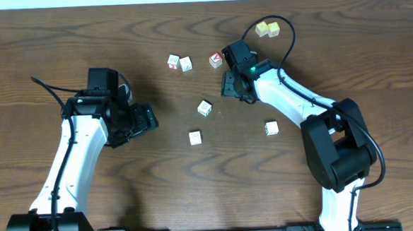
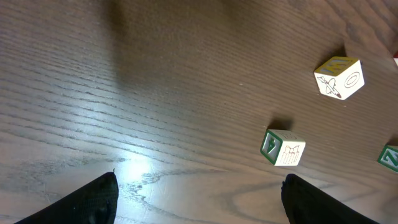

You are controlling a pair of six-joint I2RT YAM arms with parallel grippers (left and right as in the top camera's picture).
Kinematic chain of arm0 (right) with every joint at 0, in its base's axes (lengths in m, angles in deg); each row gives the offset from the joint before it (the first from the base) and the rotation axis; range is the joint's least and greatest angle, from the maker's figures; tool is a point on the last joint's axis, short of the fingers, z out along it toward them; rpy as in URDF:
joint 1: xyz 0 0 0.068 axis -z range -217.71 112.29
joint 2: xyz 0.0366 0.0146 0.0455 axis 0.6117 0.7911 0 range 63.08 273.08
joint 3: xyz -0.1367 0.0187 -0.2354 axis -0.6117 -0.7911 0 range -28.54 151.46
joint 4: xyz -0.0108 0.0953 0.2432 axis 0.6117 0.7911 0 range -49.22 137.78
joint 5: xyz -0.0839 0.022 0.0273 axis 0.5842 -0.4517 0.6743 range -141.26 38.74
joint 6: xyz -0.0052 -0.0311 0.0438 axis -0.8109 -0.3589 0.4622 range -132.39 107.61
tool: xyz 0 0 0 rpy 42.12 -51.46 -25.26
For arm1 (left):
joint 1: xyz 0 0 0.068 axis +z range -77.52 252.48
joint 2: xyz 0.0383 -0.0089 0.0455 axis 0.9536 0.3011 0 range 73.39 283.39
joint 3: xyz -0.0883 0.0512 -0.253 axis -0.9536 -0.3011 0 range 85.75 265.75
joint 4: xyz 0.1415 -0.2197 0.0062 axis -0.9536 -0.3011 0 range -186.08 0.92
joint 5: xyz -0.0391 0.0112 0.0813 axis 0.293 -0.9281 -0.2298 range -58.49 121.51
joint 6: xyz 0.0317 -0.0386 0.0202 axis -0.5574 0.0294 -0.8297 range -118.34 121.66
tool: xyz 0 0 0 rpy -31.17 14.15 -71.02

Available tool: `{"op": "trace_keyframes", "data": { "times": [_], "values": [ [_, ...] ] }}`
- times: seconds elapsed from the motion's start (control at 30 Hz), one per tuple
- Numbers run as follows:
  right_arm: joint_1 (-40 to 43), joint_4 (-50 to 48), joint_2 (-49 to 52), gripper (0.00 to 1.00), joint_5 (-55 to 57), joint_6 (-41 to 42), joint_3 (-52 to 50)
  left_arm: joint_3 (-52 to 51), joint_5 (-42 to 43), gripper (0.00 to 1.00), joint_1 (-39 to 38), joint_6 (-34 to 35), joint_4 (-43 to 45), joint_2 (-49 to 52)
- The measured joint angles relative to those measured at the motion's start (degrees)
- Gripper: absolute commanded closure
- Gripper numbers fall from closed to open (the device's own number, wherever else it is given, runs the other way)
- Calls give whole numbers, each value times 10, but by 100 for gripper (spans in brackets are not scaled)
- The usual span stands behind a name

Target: Lift 4 blocks

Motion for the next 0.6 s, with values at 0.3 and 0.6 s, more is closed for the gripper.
{"op": "trace_keyframes", "data": {
  "times": [0.3,0.6],
  "values": [
    [0,-32,34,65,15,7,1,0,0,16,0,0,0,0],
    [0,28,34,67,20,-10,12,0,0,16,0,0,0,0]
  ]
}}
